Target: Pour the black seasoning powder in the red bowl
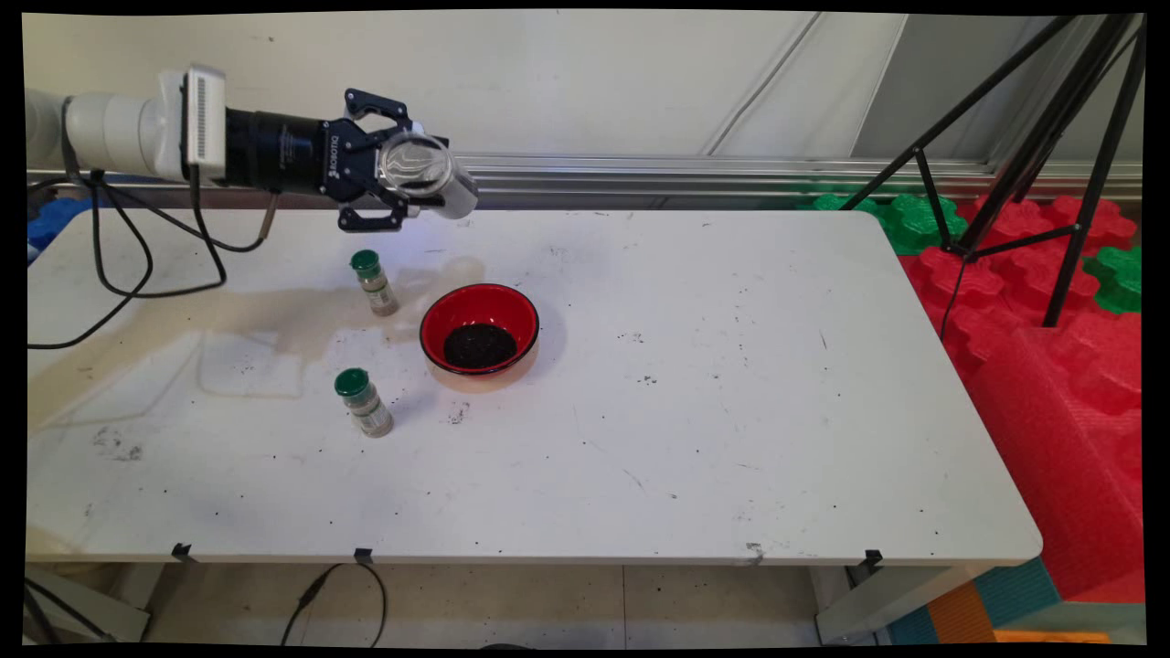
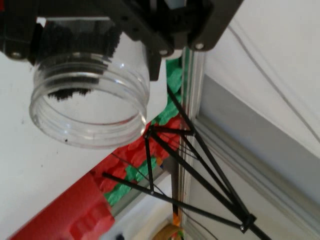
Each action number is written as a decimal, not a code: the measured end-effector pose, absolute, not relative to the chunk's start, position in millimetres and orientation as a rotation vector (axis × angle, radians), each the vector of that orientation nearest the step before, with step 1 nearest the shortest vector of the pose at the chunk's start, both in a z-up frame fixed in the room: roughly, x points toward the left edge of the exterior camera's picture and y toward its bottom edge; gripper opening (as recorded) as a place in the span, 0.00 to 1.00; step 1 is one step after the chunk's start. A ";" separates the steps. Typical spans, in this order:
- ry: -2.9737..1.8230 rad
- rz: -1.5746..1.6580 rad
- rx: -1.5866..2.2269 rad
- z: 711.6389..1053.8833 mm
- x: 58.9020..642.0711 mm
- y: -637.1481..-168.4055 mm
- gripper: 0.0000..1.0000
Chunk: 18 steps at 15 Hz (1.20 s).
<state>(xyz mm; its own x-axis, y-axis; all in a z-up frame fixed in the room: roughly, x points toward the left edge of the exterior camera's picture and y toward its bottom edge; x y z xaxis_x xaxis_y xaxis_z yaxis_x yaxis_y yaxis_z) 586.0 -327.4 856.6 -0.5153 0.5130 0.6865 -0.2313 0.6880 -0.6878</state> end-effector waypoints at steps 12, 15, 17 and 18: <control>-1.740 0.565 0.223 885.2 604.2 -320.7 0.00; -1.701 0.491 0.303 888.7 611.6 -319.0 0.00; -1.674 0.446 0.350 890.3 617.5 -317.8 0.00; -1.661 0.424 0.372 890.8 620.9 -316.9 0.00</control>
